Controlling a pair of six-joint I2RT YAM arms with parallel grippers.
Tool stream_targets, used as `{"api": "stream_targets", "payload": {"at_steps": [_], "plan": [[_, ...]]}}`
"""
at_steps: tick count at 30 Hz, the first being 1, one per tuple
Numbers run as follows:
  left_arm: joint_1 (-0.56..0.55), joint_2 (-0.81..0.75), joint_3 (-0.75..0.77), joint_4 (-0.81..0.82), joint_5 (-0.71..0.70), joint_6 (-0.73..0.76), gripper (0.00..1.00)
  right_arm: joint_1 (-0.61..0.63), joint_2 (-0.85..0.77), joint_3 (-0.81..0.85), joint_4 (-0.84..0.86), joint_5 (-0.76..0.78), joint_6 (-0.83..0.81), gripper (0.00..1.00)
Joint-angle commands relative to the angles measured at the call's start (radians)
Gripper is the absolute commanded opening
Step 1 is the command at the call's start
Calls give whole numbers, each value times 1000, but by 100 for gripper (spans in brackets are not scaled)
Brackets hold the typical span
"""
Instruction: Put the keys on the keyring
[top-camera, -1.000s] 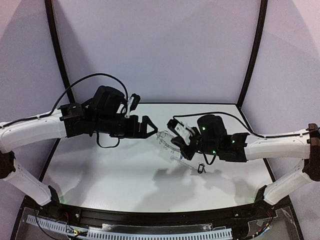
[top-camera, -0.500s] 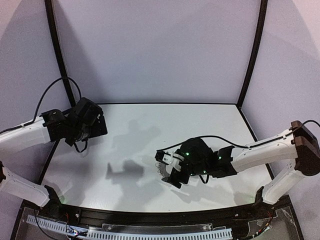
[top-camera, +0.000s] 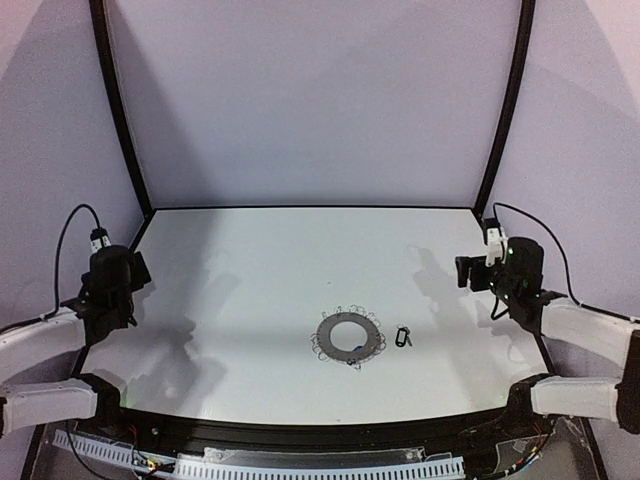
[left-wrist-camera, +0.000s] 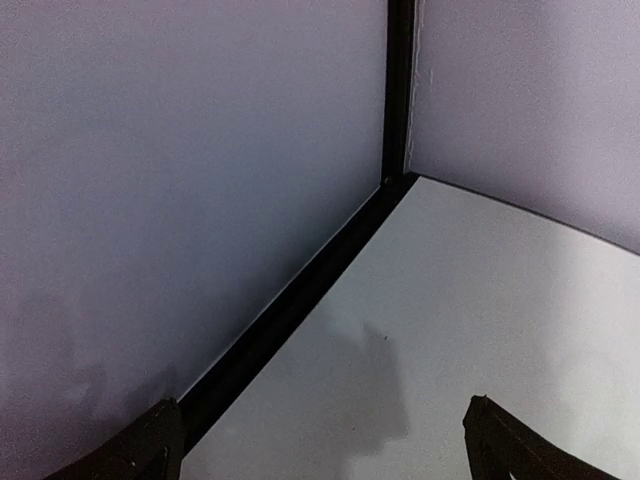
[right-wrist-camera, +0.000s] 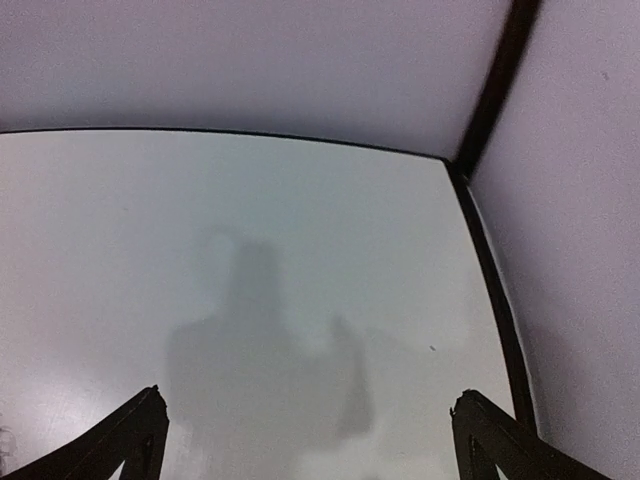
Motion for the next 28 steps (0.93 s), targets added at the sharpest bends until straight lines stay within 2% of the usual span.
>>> {"api": "stream_targets", "payload": {"at_steps": [1, 3, 6, 8, 9, 10, 11, 12, 13, 14, 16, 19, 28], "plan": [[37, 27, -171, 581, 71, 257, 99, -166, 111, -153, 423, -133, 48, 99], [61, 84, -269, 763, 195, 294, 99, -191, 240, -146, 514, -148, 34, 99], [79, 262, -271, 909, 238, 359, 99, -205, 374, -131, 692, -219, -14, 99], [81, 381, -268, 1042, 265, 373, 99, -214, 463, -105, 711, -236, 5, 99], [92, 451, -260, 1118, 286, 349, 99, -250, 535, -105, 812, -256, 12, 99], [104, 492, -235, 1138, 295, 344, 98, -257, 538, -89, 787, -278, 10, 99], [114, 586, -201, 1187, 295, 333, 98, -262, 510, -67, 678, -280, 11, 99], [142, 695, -183, 1248, 341, 344, 98, -262, 540, -61, 710, -276, 16, 98], [149, 720, -163, 1243, 340, 342, 98, -262, 544, -52, 722, -273, 20, 99], [162, 690, -127, 1084, 343, 282, 97, -263, 523, -40, 646, -268, 17, 99], [241, 656, -83, 968, 438, 205, 96, -262, 542, -48, 698, -269, 19, 99], [280, 643, -63, 915, 522, 194, 96, -262, 540, -45, 688, -270, 17, 99], [281, 656, -55, 914, 516, 198, 99, -262, 537, -44, 680, -277, 13, 99]]}}
